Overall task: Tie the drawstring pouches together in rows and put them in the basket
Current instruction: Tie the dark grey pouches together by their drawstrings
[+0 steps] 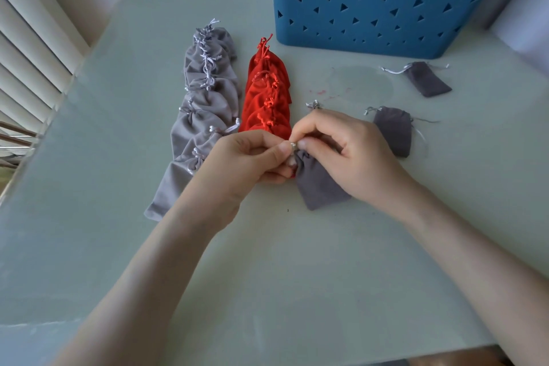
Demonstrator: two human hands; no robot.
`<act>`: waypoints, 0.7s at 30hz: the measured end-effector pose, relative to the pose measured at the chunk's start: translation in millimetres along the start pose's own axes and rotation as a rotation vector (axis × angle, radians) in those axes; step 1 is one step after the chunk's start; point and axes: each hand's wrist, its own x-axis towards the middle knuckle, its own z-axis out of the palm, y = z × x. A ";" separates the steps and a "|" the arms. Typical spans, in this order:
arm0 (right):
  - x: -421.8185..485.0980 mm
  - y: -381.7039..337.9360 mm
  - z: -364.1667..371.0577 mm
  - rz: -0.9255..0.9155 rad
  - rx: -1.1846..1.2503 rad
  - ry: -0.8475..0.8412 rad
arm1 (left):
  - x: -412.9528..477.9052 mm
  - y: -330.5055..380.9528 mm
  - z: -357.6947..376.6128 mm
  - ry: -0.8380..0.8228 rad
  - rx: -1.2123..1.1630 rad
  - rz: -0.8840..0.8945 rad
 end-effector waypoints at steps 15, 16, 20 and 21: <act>-1.7 2.1 -2.2 0.152 0.324 -0.083 | 3.8 -0.6 -0.5 -0.106 -0.014 -0.056; -1.5 1.3 -2.7 0.148 0.327 -0.086 | 4.0 -1.7 -0.9 -0.105 0.004 -0.059; 2.2 -4.6 -7.9 0.060 0.286 -0.117 | 0.7 -2.5 1.5 -0.106 -0.024 -0.011; 2.7 -4.9 -9.2 0.041 0.266 -0.115 | 0.0 -1.0 2.4 -0.098 -0.035 0.007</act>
